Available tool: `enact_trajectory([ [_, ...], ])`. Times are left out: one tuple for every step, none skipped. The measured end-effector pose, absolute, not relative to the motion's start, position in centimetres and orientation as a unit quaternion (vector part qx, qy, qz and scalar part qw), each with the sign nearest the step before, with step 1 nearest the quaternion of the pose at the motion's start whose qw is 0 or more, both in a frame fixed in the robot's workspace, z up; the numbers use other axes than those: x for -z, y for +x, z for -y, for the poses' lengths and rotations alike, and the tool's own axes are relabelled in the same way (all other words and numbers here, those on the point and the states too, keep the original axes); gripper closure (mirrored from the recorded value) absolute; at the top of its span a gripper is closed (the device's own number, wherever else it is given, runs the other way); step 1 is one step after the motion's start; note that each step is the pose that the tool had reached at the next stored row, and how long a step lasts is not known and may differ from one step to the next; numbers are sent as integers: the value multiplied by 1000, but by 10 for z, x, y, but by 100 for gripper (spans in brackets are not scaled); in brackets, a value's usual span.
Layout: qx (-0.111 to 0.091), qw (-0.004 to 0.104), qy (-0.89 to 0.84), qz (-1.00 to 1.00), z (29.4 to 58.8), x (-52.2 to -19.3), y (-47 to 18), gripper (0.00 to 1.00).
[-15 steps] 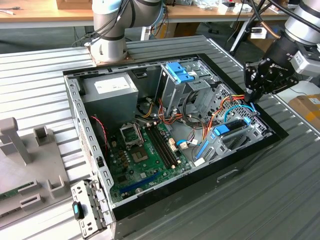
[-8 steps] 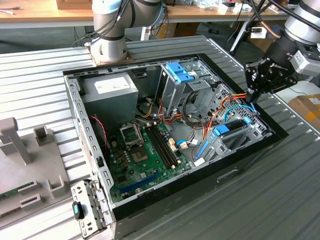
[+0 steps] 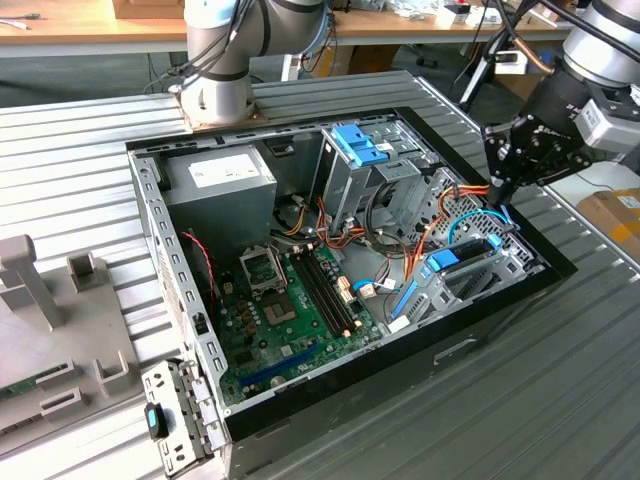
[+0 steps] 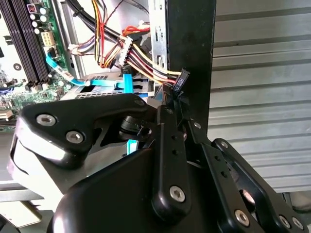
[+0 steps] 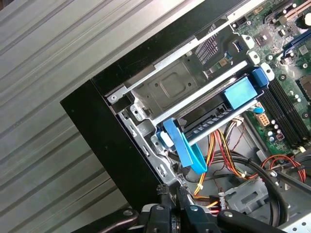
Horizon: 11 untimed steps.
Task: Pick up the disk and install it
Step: 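Insert the first disk wire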
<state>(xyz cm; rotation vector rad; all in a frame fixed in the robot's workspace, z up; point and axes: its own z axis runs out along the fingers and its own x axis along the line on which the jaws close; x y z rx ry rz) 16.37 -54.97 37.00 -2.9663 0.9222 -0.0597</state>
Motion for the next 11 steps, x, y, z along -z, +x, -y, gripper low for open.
enact_trajectory([
  [21,18,-954,-297,550,-371,163,83],
  [23,18,-954,-297,550,-371,163,83],
  [23,18,-954,-298,550,-372,162,83],
  [23,18,-954,-300,550,-371,162,83],
  [24,18,-952,-303,550,-371,162,83],
  [24,17,-949,-313,550,-371,162,83],
  [24,17,-949,-314,550,-371,161,83],
  [24,17,-949,-314,550,-371,161,83],
  [24,18,-949,-314,550,-371,161,83],
  [24,18,-949,-314,550,-371,161,83],
  [24,18,-949,-315,550,-371,161,83],
])
